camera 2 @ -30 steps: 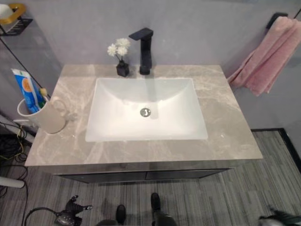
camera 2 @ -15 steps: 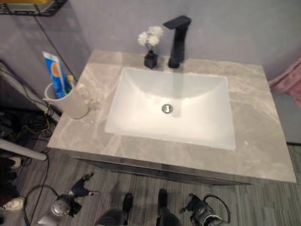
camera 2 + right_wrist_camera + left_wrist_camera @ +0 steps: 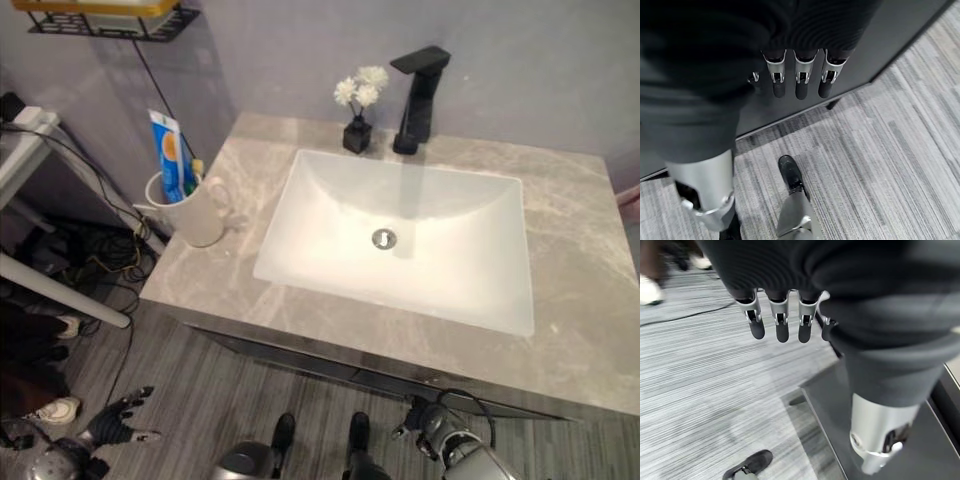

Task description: Put brush and paste in cup on sink, flatten towel.

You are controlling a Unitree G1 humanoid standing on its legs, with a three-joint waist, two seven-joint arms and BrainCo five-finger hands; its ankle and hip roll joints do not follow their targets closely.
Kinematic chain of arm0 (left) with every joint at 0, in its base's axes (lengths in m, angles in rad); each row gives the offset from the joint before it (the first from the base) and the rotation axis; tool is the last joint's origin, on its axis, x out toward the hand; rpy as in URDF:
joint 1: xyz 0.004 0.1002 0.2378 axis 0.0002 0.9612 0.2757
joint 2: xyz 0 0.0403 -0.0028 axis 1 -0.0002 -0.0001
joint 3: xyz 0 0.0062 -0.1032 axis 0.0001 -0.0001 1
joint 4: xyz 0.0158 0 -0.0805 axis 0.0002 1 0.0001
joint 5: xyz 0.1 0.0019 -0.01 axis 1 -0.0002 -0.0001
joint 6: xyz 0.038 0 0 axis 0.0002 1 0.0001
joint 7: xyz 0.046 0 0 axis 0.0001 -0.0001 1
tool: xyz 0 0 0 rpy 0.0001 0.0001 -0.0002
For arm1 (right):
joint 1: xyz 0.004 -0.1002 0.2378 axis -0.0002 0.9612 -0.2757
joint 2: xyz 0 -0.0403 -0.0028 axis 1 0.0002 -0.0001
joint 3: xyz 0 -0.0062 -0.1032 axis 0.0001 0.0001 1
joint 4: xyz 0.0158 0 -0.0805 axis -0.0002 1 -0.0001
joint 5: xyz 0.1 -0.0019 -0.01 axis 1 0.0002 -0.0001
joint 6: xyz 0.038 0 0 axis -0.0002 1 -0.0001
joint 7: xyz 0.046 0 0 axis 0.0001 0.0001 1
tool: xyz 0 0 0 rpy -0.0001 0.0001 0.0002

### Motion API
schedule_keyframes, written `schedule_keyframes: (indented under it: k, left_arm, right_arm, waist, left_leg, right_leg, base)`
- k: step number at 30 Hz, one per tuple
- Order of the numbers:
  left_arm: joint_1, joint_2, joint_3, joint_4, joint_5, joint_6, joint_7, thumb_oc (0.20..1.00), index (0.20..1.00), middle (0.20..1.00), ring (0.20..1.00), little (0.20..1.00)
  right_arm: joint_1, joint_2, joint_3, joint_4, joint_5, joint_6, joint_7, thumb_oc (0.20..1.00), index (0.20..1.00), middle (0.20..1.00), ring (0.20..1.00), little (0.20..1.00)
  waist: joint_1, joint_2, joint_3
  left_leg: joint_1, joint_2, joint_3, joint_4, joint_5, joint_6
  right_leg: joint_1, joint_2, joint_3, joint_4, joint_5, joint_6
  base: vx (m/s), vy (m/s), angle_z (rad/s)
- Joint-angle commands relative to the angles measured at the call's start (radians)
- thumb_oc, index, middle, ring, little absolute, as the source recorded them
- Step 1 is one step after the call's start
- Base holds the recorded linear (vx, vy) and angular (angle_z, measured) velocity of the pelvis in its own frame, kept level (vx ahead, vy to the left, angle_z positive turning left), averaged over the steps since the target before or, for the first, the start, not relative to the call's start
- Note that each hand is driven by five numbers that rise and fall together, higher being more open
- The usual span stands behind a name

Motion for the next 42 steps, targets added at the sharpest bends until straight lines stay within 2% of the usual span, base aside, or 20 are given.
schedule_keyframes:
  k: [1, 7, 8, 11, 12, 13, 14, 16, 19, 22, 25, 30, 32, 37, 42]
  left_arm:
    - [-0.016, 0.084, 0.061, -0.031, -0.119, -0.005, -0.026, 1.000, 1.000, 1.000, 1.000, 1.000]
    - [0.016, 0.141, 0.122, -0.188, -0.240, -0.018, -0.072, 1.000, 1.000, 1.000, 1.000, 1.000]
    - [0.055, 0.190, 0.177, -0.297, -0.304, -0.012, -0.091, 1.000, 1.000, 1.000, 1.000, 1.000]
    - [0.103, 0.245, 0.276, -0.470, -0.423, -0.025, -0.109, 1.000, 1.000, 1.000, 1.000, 1.000]
    - [0.086, 0.244, 0.286, -0.485, -0.470, -0.037, -0.112, 1.000, 1.000, 1.000, 1.000, 1.000]
    - [0.068, 0.261, 0.315, -0.518, -0.532, -0.044, -0.133, 1.000, 1.000, 1.000, 1.000, 1.000]
    - [0.071, 0.263, 0.318, -0.520, -0.535, -0.042, -0.134, 1.000, 1.000, 1.000, 1.000, 1.000]
    - [0.072, 0.297, 0.472, -0.592, -0.684, -0.047, -0.136, 1.000, 1.000, 1.000, 1.000, 1.000]
    - [0.053, 0.307, 0.506, -0.616, -0.717, -0.065, -0.118, 1.000, 1.000, 1.000, 1.000, 1.000]
    - [0.015, 0.314, 0.510, -0.612, -0.753, -0.079, -0.100, 1.000, 1.000, 1.000, 1.000, 1.000]
    - [-0.036, 0.338, 0.451, -0.589, -0.738, -0.082, -0.087, 1.000, 1.000, 1.000, 1.000, 1.000]
    - [-0.063, 0.352, 0.417, -0.591, -0.748, -0.080, -0.102, 1.000, 1.000, 1.000, 1.000, 1.000]
    - [-0.094, 0.359, 0.373, -0.591, -0.771, -0.071, -0.118, 1.000, 1.000, 1.000, 1.000, 1.000]
    - [-0.109, 0.378, 0.343, -0.582, -0.813, -0.064, -0.135, 1.000, 1.000, 1.000, 1.000, 1.000]
    - [-0.115, 0.382, 0.330, -0.557, -0.832, -0.057, -0.146, 1.000, 1.000, 1.000, 1.000, 1.000]
  right_arm:
    - [-0.083, -0.021, 0.032, 0.024, 0.011, 0.010, 0.009, 1.000, 1.000, 1.000, 1.000, 1.000]
    - [-0.104, -0.026, -0.044, 0.032, 0.104, 0.015, -0.026, 1.000, 1.000, 1.000, 1.000, 1.000]
    - [-0.104, -0.023, -0.110, 0.060, 0.193, 0.022, -0.041, 1.000, 1.000, 1.000, 1.000, 1.000]
    - [-0.103, -0.019, -0.268, 0.078, 0.462, 0.009, -0.074, 1.000, 1.000, 1.000, 1.000, 1.000]
    - [-0.075, -0.037, -0.287, 0.041, 0.504, 0.011, -0.060, 1.000, 1.000, 1.000, 1.000, 1.000]
    - [-0.058, -0.064, -0.320, 0.043, 0.563, -0.021, -0.035, 1.000, 1.000, 1.000, 1.000, 1.000]
    - [-0.058, -0.064, -0.321, 0.044, 0.564, -0.023, -0.034, 1.000, 1.000, 1.000, 1.000, 1.000]
    - [0.050, -0.060, -0.309, 0.016, 0.496, -0.025, -0.011, 1.000, 1.000, 1.000, 1.000, 1.000]
    - [0.066, -0.048, -0.304, 0.007, 0.501, -0.029, -0.007, 1.000, 1.000, 1.000, 1.000, 1.000]
    - [0.059, -0.044, -0.312, -0.001, 0.533, -0.033, -0.015, 1.000, 1.000, 1.000, 1.000, 1.000]
    - [0.048, -0.050, -0.321, -0.009, 0.561, -0.040, -0.031, 1.000, 1.000, 1.000, 1.000, 1.000]
    - [0.050, -0.053, -0.334, -0.010, 0.577, -0.043, -0.042, 1.000, 1.000, 1.000, 1.000, 1.000]
    - [0.068, -0.053, -0.344, -0.012, 0.579, -0.044, -0.049, 1.000, 1.000, 1.000, 1.000, 1.000]
    - [0.091, -0.063, -0.384, -0.019, 0.620, -0.049, -0.061, 1.000, 1.000, 1.000, 1.000, 1.000]
    - [0.132, -0.043, -0.383, -0.023, 0.601, -0.049, -0.051, 1.000, 1.000, 1.000, 1.000, 1.000]
  waist:
    - [0.025, -0.036, -0.013]
    - [0.041, -0.031, -0.017]
    - [0.046, -0.028, -0.021]
    - [0.053, -0.027, -0.024]
    - [0.045, -0.031, -0.023]
    - [0.040, -0.033, -0.024]
    - [0.040, -0.034, -0.023]
    - [0.019, -0.040, -0.024]
    - [0.013, -0.041, -0.027]
    - [0.009, -0.041, -0.027]
    - [0.001, -0.037, -0.020]
    - [-0.002, -0.034, -0.016]
    - [-0.018, -0.035, -0.012]
    - [-0.034, -0.038, 0.000]
    - [-0.047, -0.051, 0.010]
  left_leg:
    - [-0.013, -0.017, -0.028, 0.015, -0.023, 0.026]
    - [-0.025, -0.020, -0.058, 0.015, -0.013, 0.022]
    - [-0.028, -0.021, -0.069, 0.015, -0.010, 0.021]
    - [-0.029, -0.022, -0.080, 0.015, -0.008, 0.019]
    - [-0.030, -0.021, -0.082, 0.015, -0.005, 0.016]
    - [-0.031, -0.023, -0.086, 0.015, -0.005, 0.016]
    - [-0.031, -0.022, -0.087, 0.015, -0.005, 0.016]
    - [-0.036, -0.021, -0.094, 0.015, -0.002, 0.012]
    - [-0.038, -0.019, -0.097, 0.015, -0.001, 0.010]
    - [-0.042, -0.020, -0.095, 0.015, 0.000, 0.008]
    - [-0.042, -0.020, -0.081, 0.015, -0.004, 0.011]
    - [-0.042, -0.023, -0.073, 0.015, -0.008, 0.014]
    - [-0.042, -0.031, -0.068, 0.015, -0.018, 0.025]
    - [-0.039, -0.052, -0.051, 0.015, -0.035, 0.045]
    - [-0.038, -0.066, -0.034, 0.015, -0.040, 0.058]
  right_leg:
    - [-0.038, -0.118, -0.025, 0.023, 0.033, 0.100]
    - [-0.028, -0.126, -0.050, 0.020, 0.030, 0.098]
    - [-0.026, -0.127, -0.058, 0.020, 0.028, 0.096]
    - [-0.020, -0.127, -0.067, 0.019, 0.025, 0.096]
    - [-0.020, -0.127, -0.070, 0.019, 0.023, 0.096]
    - [-0.021, -0.126, -0.070, 0.020, 0.023, 0.095]
    - [-0.021, -0.126, -0.070, 0.020, 0.022, 0.094]
    - [-0.026, -0.125, -0.072, 0.022, 0.021, 0.094]
    - [-0.028, -0.126, -0.072, 0.021, 0.021, 0.094]
    - [-0.033, -0.127, -0.073, 0.020, 0.023, 0.097]
    - [-0.048, -0.125, -0.061, 0.032, 0.024, 0.100]
    - [-0.055, -0.128, -0.055, 0.042, 0.024, 0.104]
    - [-0.065, -0.134, -0.049, 0.052, 0.028, 0.110]
    - [-0.085, -0.146, -0.019, 0.057, 0.048, 0.127]
    - [-0.094, -0.154, 0.004, 0.044, 0.069, 0.139]
  base:
    - [0.00, -0.013, 0.30]
    - [0.01, -0.022, 0.26]
    - [0.03, -0.012, 0.04]
    - [0.01, -0.009, 0.12]
    - [0.00, -0.023, 0.22]
    - [0.00, -0.017, 0.13]
    - [0.00, -0.031, 0.08]
    - [0.01, -0.036, 0.02]
    - [0.01, -0.004, 0.04]
    - [0.00, -0.002, 0.01]
    - [0.00, 0.000, 0.00]
    - [-0.01, 0.037, -0.06]
    - [-0.03, 0.081, -0.01]
    - [-0.04, 0.087, -0.09]
    - [-0.04, 0.073, -0.17]
